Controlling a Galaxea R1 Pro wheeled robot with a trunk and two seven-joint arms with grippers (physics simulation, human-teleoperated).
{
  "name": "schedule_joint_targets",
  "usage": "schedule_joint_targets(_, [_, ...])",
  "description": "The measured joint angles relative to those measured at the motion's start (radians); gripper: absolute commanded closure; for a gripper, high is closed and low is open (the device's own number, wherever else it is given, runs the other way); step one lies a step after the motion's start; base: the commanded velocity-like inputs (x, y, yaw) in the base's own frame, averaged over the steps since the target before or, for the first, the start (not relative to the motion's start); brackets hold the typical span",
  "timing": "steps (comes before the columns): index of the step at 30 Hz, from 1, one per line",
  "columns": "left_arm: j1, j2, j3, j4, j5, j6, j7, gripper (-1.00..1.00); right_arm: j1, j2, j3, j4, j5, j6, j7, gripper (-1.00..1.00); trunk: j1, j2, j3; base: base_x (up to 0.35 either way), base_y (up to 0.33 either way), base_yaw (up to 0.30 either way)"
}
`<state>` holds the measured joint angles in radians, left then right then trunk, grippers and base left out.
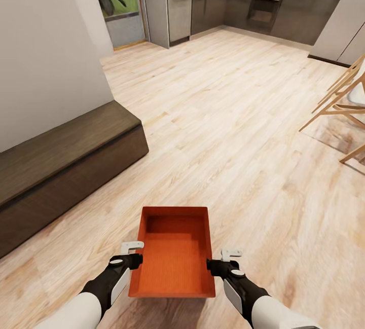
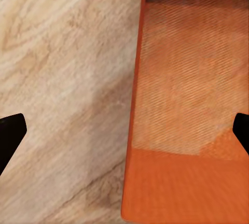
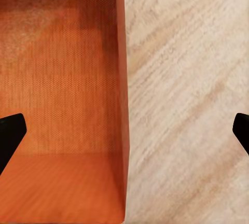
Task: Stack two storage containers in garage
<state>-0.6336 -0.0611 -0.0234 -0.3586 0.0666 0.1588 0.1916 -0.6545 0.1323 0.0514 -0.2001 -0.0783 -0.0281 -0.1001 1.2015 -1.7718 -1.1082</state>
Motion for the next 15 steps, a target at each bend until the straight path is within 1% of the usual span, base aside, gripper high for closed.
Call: schedule_joint_targets(15, [0.0, 0.001, 0.001, -0.003, 0.0, 0.0, 0.0, -1.0, 0.0, 0.0, 0.0, 0.0, 0.0, -0.001, 0.0, -1.0, 0.058, -0.105, -0.047, 0.0, 0.0, 0.0])
